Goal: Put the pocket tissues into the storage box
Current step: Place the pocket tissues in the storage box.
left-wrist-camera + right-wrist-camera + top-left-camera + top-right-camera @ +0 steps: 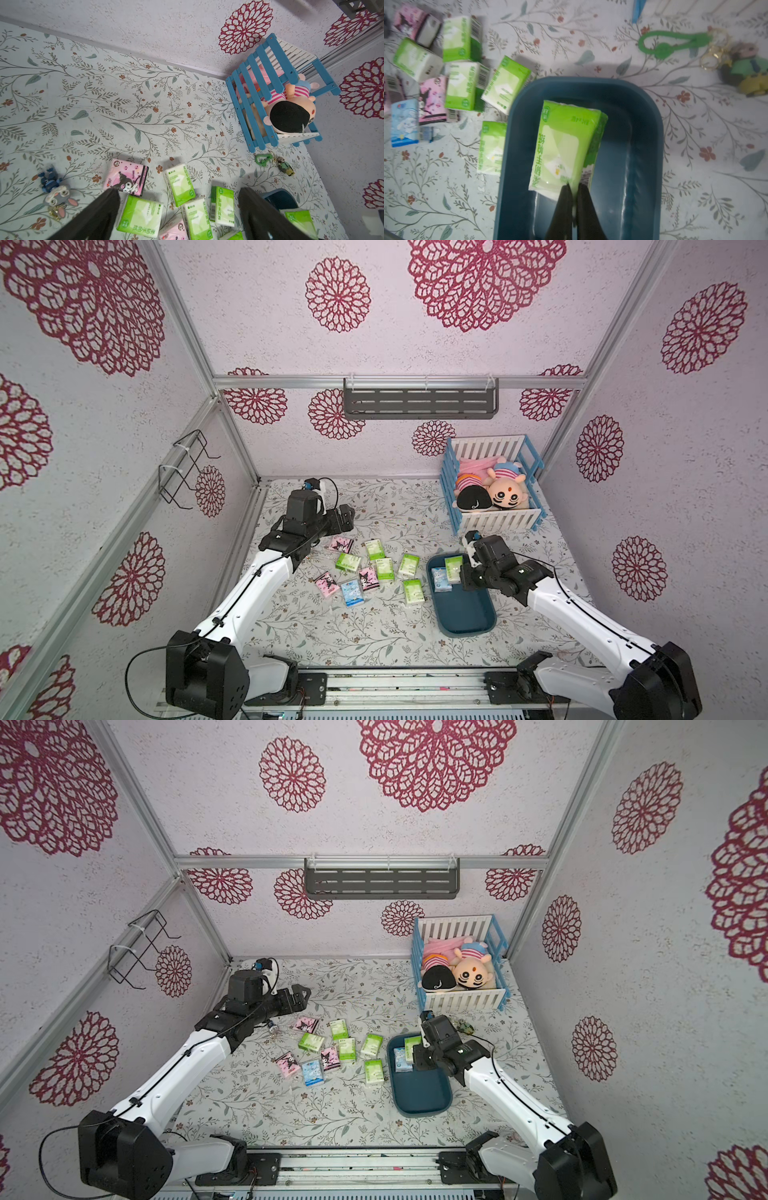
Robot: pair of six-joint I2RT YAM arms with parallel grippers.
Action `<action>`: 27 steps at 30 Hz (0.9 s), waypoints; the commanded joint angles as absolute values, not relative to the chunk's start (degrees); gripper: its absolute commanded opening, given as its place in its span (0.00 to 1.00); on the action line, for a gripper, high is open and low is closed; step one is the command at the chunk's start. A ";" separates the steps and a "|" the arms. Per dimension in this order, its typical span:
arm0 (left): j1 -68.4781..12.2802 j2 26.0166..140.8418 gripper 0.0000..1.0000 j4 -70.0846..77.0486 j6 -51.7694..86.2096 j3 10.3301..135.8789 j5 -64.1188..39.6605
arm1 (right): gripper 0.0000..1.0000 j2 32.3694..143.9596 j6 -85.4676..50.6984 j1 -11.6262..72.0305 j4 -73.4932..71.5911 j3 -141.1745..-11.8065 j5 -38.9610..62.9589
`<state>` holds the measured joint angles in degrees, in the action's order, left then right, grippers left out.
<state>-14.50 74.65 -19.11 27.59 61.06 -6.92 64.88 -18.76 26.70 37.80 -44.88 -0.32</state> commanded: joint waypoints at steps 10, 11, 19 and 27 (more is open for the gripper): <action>-14.85 76.07 0.97 -17.87 27.05 63.68 -7.32 | 0.00 54.85 -52.91 27.51 22.19 -34.76 -3.02; -14.85 75.87 0.97 -18.00 26.85 63.55 -7.19 | 0.00 54.44 -55.74 28.27 21.12 -34.18 -4.48; -14.79 74.77 0.97 -18.27 26.50 62.49 -6.16 | 0.00 56.44 -69.51 30.50 14.75 -31.34 -11.43; -14.77 74.18 0.97 -19.25 25.02 62.09 -4.82 | 0.00 58.95 -76.62 30.69 9.48 -28.33 -13.47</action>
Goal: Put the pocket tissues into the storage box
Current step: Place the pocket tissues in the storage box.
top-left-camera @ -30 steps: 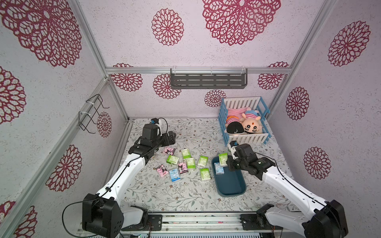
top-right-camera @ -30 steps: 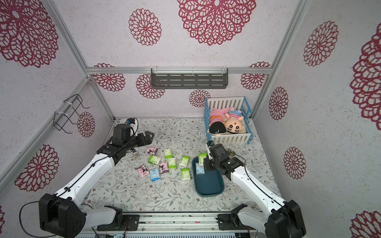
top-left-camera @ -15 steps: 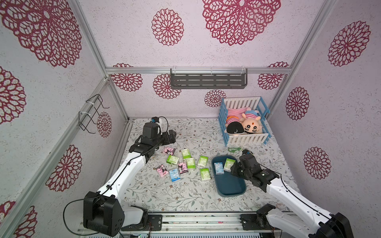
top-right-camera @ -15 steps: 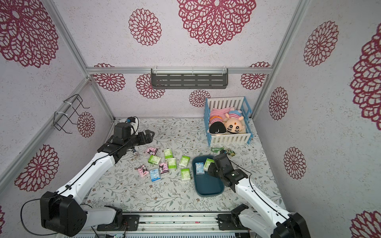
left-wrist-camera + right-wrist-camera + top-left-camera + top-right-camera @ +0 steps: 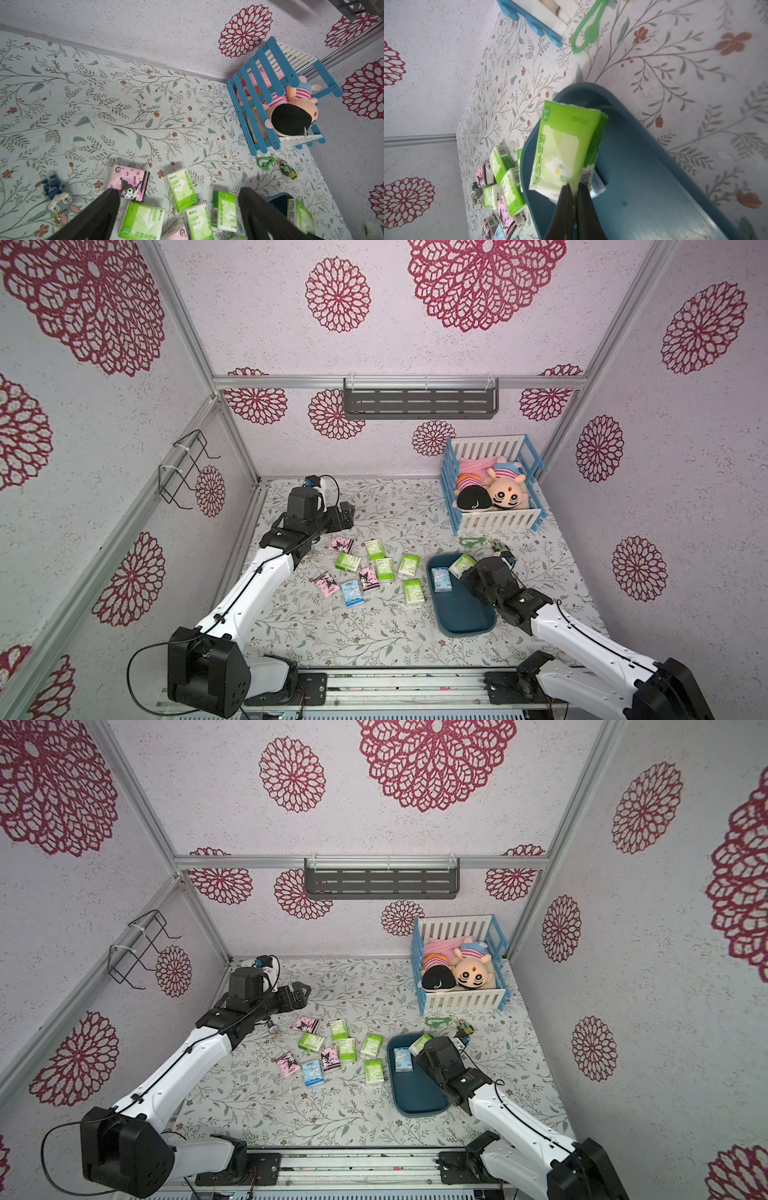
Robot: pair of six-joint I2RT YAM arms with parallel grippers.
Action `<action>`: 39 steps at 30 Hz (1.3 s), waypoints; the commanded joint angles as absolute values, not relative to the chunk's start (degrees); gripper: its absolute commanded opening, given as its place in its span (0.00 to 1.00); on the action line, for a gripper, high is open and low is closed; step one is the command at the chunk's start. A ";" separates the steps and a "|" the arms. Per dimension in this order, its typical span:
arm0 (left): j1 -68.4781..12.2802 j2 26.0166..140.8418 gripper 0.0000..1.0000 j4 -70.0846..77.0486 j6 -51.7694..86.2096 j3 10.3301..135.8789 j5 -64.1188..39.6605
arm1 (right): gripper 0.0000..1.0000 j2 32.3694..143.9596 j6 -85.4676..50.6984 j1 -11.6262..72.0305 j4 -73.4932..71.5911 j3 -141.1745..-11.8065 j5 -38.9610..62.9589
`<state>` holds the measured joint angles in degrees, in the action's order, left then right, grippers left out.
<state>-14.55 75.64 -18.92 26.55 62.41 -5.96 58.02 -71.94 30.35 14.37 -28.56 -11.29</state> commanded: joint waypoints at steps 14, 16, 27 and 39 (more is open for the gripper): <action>-14.69 74.43 0.97 -19.70 23.84 61.87 -4.16 | 0.26 64.06 -80.95 31.00 1.23 -25.24 -14.24; -14.68 74.37 0.97 -19.92 23.52 61.90 -4.09 | 0.40 64.66 -80.82 30.99 1.01 -25.27 -14.40; -14.57 73.83 0.97 -20.79 22.96 62.46 -3.65 | 0.53 60.69 -68.54 32.06 10.24 -30.22 -12.61; -14.52 74.82 0.97 -20.28 23.79 64.76 -4.96 | 0.00 70.96 -41.04 33.15 29.49 -44.84 -9.41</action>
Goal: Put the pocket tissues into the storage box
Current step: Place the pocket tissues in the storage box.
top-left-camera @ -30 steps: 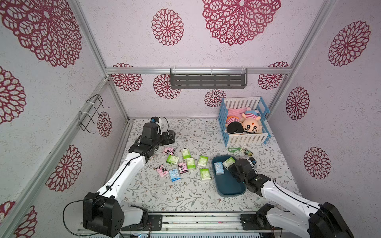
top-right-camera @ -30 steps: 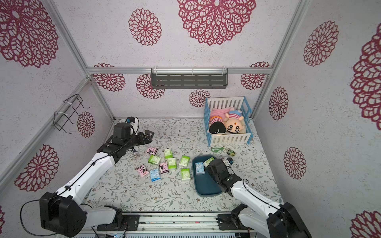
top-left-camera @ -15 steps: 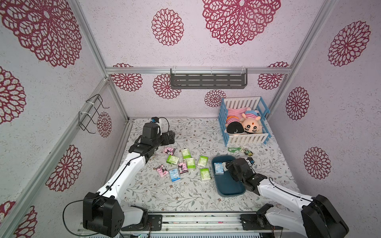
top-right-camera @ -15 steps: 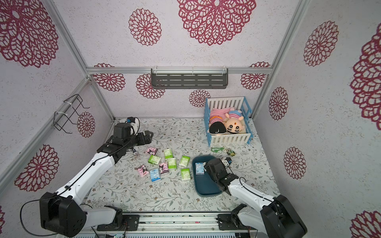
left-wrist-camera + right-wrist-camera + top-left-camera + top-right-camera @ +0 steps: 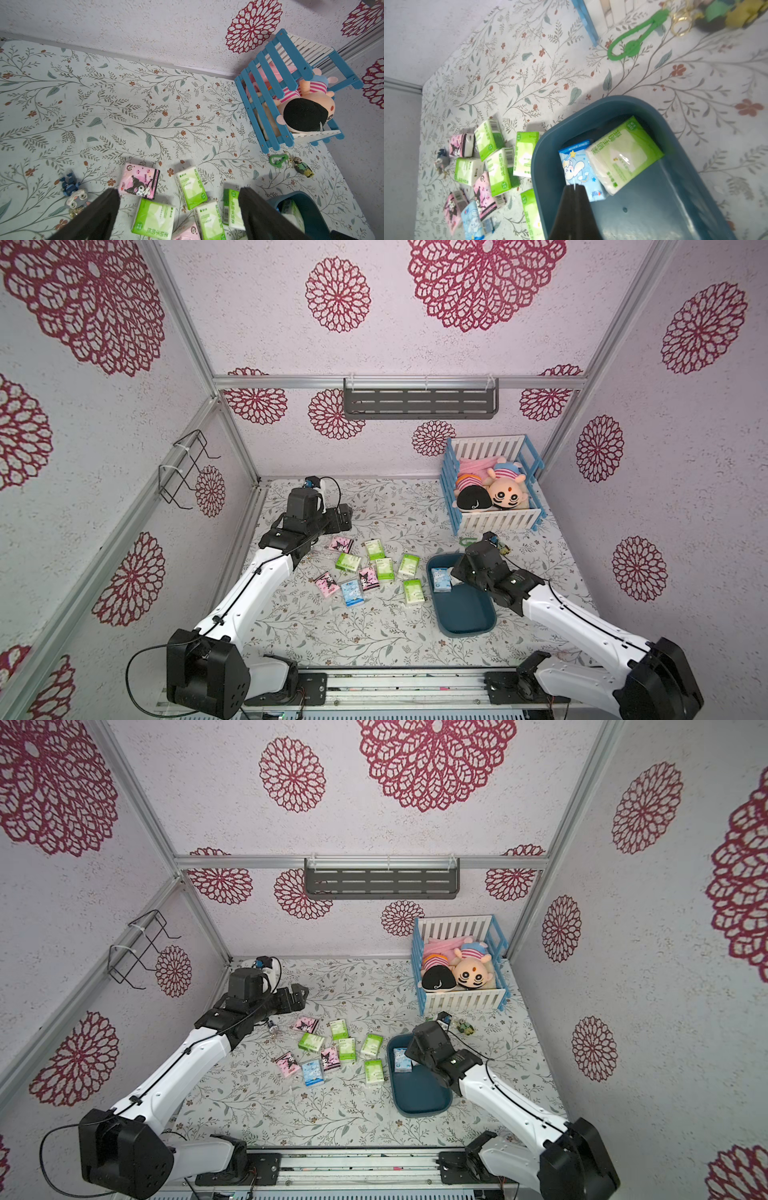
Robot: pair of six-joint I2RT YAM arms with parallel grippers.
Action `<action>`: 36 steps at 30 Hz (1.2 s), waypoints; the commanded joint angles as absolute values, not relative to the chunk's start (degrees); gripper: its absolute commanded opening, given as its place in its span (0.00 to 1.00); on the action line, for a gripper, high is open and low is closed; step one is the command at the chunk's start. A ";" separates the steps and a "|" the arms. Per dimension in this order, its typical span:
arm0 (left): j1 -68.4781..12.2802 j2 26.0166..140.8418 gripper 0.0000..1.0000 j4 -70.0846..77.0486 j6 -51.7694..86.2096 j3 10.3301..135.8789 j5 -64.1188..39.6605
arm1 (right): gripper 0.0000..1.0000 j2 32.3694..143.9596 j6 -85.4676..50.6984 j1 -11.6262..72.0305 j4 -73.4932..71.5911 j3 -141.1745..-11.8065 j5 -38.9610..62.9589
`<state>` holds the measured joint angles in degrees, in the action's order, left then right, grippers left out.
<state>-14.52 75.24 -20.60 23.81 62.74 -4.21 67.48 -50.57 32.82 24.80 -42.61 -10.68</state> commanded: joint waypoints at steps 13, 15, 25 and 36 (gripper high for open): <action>-14.49 73.65 0.97 -21.56 22.92 64.25 -3.60 | 0.00 78.89 -37.78 30.94 21.34 -44.81 -9.66; -14.56 73.65 0.97 -21.66 22.72 64.16 -3.46 | 0.00 78.66 -37.88 30.20 19.85 -43.91 -9.48; -14.58 73.66 0.97 -21.83 22.63 63.99 -3.27 | 0.00 79.32 -35.45 28.02 17.06 -43.26 -9.32; -14.55 73.04 0.97 -21.81 23.03 63.89 -3.07 | 0.00 71.98 -33.82 30.79 16.53 -42.39 -4.98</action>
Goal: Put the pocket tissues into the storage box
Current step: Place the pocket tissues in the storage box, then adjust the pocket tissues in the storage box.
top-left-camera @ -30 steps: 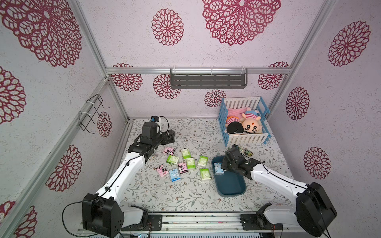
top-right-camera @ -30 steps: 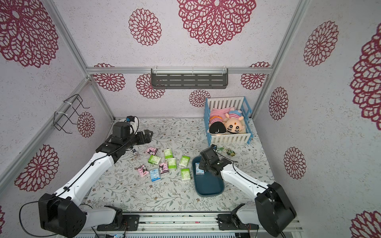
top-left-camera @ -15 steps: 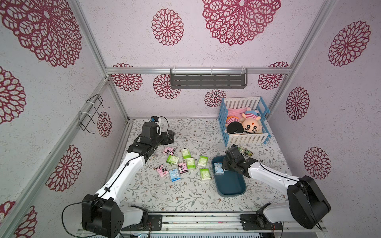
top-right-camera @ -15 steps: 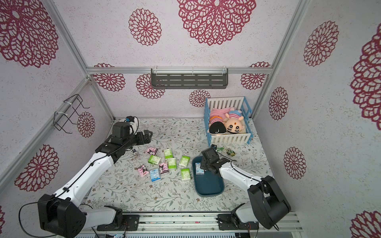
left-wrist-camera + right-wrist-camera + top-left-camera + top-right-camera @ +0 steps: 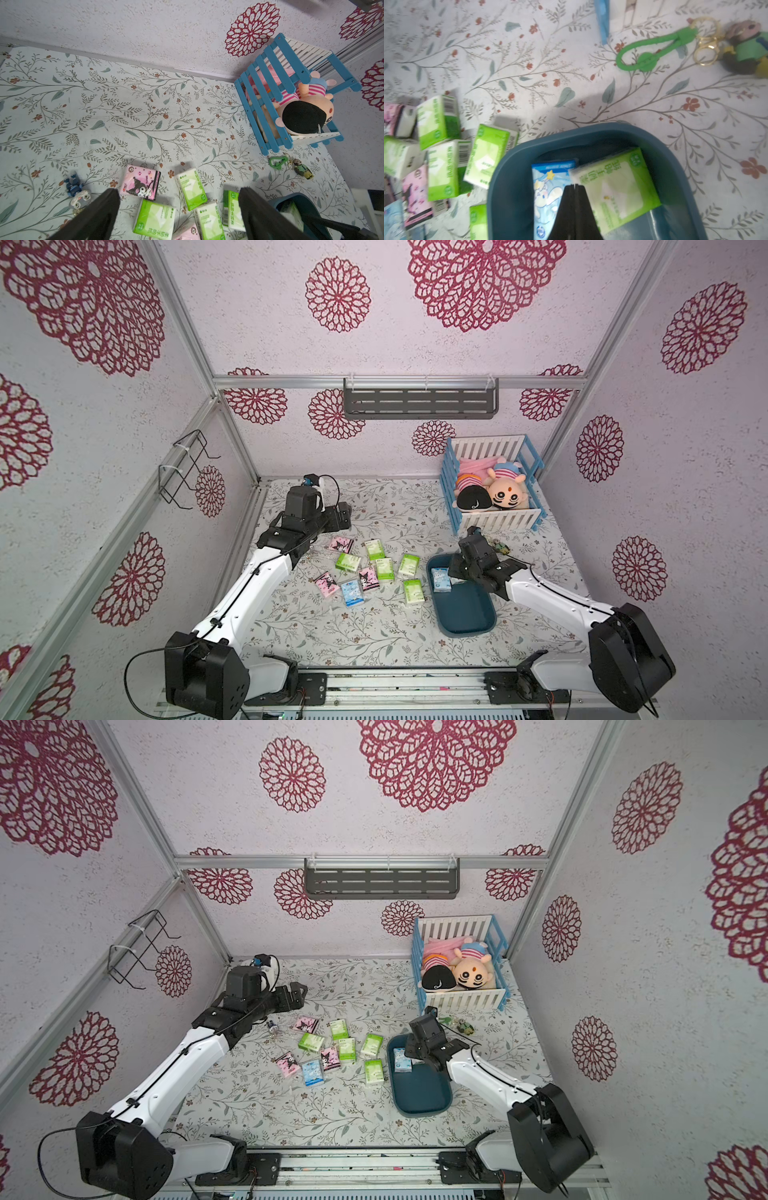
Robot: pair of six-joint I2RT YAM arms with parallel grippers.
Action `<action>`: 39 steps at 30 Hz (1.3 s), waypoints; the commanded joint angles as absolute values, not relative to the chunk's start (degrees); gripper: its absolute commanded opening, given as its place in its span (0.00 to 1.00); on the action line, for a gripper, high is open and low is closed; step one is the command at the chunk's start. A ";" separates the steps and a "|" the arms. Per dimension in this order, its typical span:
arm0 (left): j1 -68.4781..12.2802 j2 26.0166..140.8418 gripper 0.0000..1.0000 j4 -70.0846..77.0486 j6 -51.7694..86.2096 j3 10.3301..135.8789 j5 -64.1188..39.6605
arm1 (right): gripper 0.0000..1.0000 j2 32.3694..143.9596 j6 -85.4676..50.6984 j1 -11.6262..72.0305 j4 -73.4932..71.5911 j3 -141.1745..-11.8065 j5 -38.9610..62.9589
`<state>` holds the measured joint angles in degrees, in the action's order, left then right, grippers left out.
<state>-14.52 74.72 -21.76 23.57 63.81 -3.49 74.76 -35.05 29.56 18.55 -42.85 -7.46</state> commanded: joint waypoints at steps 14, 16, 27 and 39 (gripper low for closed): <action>-14.51 73.31 0.97 -22.59 22.25 64.37 -2.54 | 0.00 80.71 -33.94 28.99 15.22 -41.38 -6.87; -14.54 73.30 0.97 -22.76 22.14 64.34 -2.40 | 0.00 81.40 -33.58 28.14 14.54 -41.25 -7.31; -14.54 70.64 0.97 -24.95 23.66 64.87 -1.65 | 0.14 80.68 -29.79 27.59 12.39 -44.06 -6.23; -14.45 61.10 0.97 -28.74 27.63 62.80 1.03 | 0.41 70.13 -31.66 27.86 17.77 -39.24 -5.76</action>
